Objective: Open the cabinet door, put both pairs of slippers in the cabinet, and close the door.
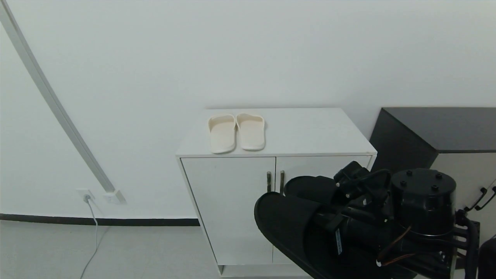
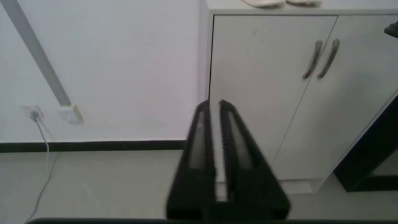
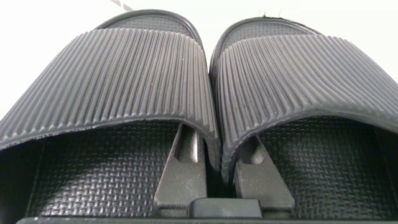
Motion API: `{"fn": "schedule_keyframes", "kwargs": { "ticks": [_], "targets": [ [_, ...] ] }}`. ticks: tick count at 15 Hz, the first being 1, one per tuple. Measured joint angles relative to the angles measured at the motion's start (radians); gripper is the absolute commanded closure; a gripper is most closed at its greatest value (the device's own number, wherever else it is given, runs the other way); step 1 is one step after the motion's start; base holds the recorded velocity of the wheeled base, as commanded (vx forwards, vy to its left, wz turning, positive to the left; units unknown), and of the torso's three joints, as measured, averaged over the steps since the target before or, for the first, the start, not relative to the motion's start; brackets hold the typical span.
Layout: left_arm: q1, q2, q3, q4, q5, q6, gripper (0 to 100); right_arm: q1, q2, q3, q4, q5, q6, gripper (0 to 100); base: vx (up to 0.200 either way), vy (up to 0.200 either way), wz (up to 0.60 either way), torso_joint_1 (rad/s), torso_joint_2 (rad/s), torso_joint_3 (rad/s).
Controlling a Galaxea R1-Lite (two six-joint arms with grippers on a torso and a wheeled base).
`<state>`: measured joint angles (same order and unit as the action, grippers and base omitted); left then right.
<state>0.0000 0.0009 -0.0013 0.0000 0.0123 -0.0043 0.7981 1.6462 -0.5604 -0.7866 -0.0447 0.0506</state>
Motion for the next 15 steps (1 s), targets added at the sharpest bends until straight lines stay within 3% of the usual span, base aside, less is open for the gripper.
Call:
{"fn": "schedule_keyframes", "kwargs": {
  "ticks": [15],
  "targets": [
    [0.000,0.000,0.000,0.000,0.001,0.001,0,-0.002,0.032,0.029,-0.059,-0.001,-0.002,100,0.000,0.000,0.00,-0.195,0.52,0.320]
  ]
}}
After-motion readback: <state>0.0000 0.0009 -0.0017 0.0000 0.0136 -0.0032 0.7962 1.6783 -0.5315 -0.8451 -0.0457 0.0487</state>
